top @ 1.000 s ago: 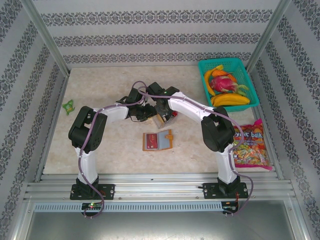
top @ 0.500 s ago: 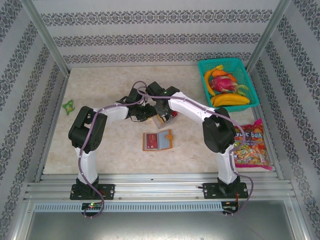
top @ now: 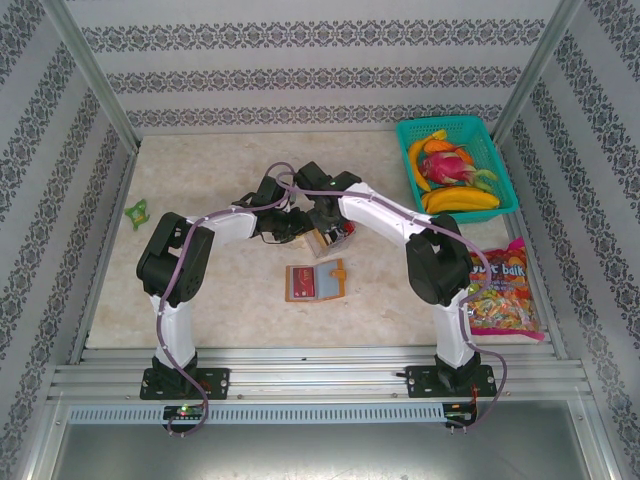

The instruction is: Put the credit cards into the card holder

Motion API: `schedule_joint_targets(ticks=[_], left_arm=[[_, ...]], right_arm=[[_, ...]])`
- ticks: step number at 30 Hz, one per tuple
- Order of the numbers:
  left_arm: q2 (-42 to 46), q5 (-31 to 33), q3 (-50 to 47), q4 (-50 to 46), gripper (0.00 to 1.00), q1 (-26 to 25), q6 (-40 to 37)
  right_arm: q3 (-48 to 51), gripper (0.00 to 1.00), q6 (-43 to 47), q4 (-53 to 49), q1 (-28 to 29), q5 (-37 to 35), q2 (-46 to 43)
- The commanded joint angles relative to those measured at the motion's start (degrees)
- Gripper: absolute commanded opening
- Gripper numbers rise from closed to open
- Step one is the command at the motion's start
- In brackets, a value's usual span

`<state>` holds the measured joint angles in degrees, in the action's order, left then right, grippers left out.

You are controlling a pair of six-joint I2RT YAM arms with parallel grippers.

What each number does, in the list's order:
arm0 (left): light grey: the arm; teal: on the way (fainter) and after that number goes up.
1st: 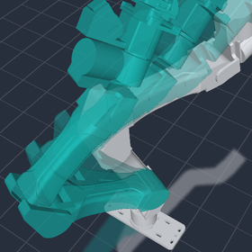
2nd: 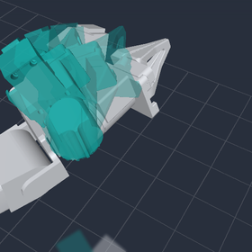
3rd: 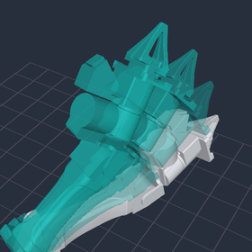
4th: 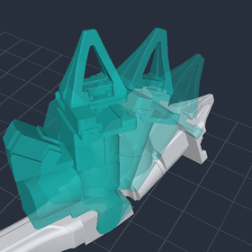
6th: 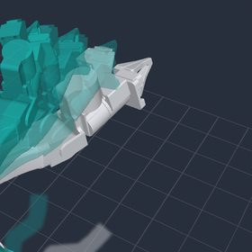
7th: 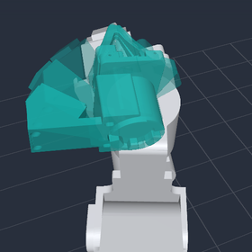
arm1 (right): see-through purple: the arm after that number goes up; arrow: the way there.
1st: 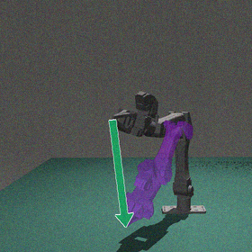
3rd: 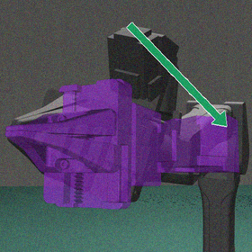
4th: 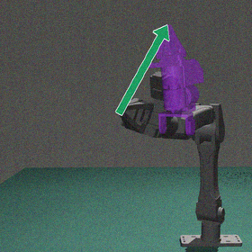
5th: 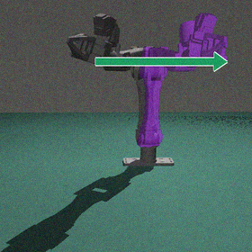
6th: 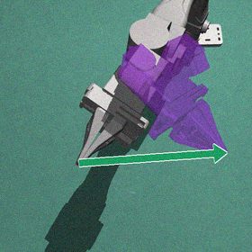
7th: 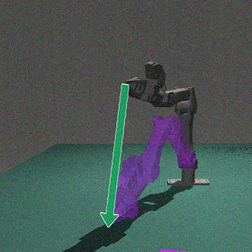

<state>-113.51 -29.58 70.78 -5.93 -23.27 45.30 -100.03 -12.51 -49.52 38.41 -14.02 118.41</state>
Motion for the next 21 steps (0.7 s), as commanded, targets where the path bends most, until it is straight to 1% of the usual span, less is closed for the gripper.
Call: schedule_joint_targets(ticks=[1, 4, 6, 16, 18, 21], left_arm=[[-1.1, 1.3, -2.0, -6.2, 0.25, -0.9, -0.1], [-1.0, 1.2, -2.1, -6.1, 0.25, -0.9, -0.1], [-1.0, 1.2, -2.1, -6.0, 0.25, -1.0, -0.1], [-1.0, 1.2, -1.9, -6.2, 0.24, -0.9, -0.1], [-0.9, 1.2, -2.0, -6.2, 0.24, -0.9, -0.1], [-0.8, 1.3, -2.1, -6.2, 0.24, -1.0, -0.1]], right_arm=[[-0.6, 0.38, -2.0, -1.0, -1.7, 3.1, 0.5], [-0.1, 0.38, -2.3, -0.6, -2.2, 4.4, 1.3], [0.1, 0.4, -2.9, -0.5, -2.5, 4.9, 2.1], [3.6, 0.39, -7.3, 4.1, -4.9, 16.9, 1.6], [5.7, 0.38, -8.3, 6.6, -5.3, 18.6, -0.1], [7.3, 0.36, -9.5, 8.7, -6.1, 23.1, -2.2]])
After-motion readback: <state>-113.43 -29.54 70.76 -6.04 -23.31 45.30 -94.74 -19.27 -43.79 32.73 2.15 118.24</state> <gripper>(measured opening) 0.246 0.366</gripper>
